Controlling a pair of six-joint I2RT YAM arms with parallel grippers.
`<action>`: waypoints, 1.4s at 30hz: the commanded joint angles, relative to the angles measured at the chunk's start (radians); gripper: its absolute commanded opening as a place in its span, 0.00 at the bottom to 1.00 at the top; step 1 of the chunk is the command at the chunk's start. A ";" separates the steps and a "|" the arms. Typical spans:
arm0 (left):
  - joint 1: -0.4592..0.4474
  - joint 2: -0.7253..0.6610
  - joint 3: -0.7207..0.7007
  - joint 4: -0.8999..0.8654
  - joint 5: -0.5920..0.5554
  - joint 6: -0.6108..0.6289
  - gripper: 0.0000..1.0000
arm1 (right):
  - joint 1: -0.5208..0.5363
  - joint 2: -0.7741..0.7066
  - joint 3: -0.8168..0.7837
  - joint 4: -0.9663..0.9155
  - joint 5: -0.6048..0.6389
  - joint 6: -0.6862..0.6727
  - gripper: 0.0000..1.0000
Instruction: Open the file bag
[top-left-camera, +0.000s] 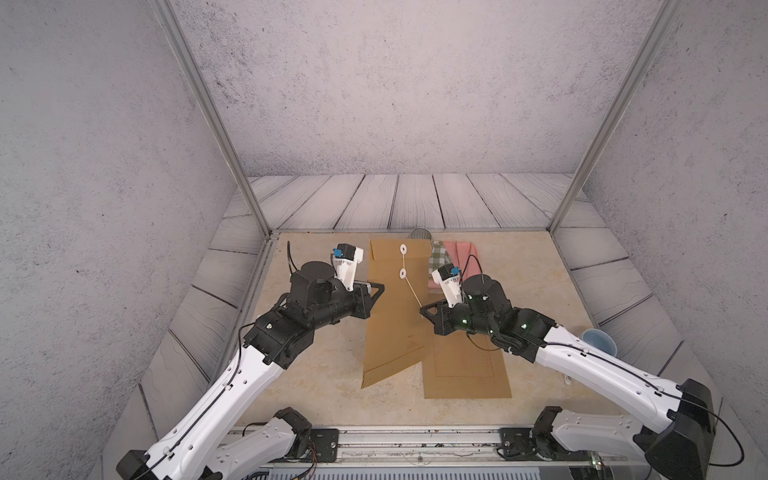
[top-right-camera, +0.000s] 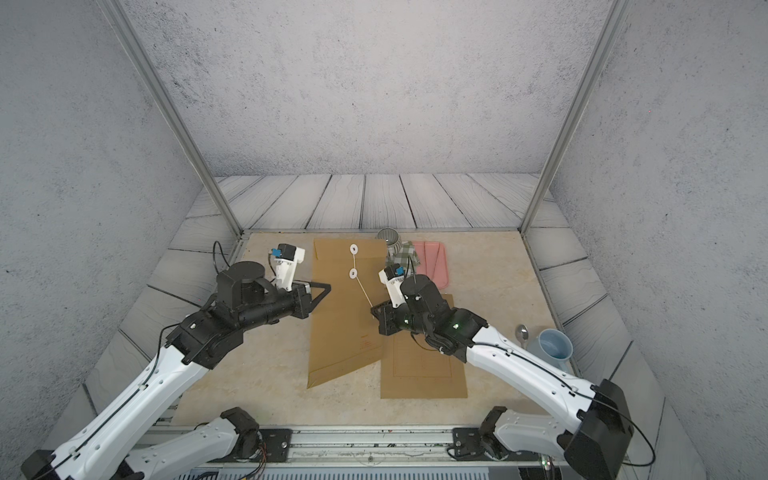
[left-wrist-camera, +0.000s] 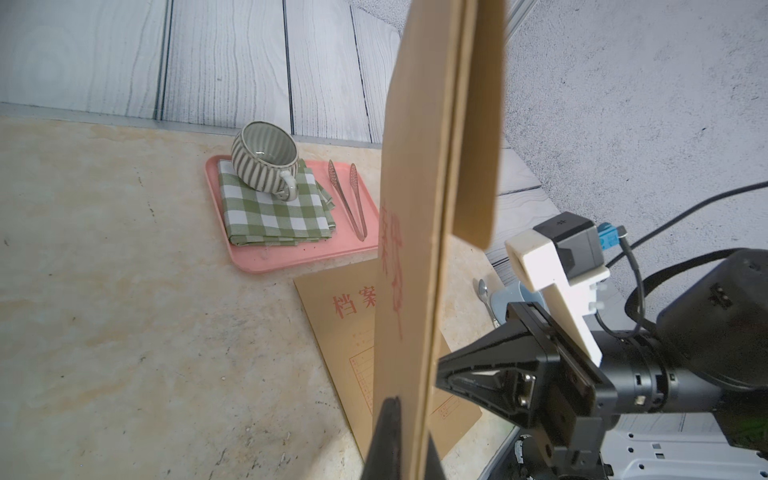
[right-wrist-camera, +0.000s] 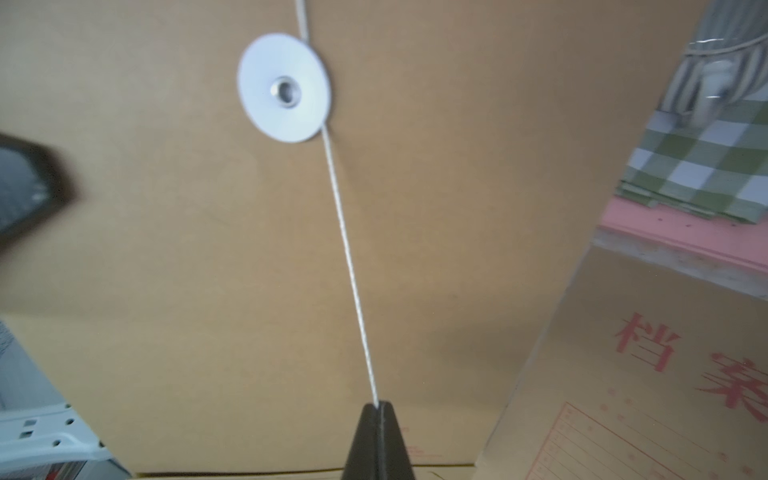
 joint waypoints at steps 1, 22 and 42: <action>0.021 -0.024 -0.018 0.029 0.043 0.000 0.00 | -0.040 -0.004 0.055 -0.044 0.041 0.006 0.00; 0.114 -0.043 -0.127 0.049 0.138 0.014 0.00 | -0.118 0.254 0.529 -0.056 -0.134 -0.045 0.00; 0.186 -0.031 -0.179 0.069 0.159 0.019 0.00 | 0.063 0.180 0.117 0.124 -0.189 0.064 0.00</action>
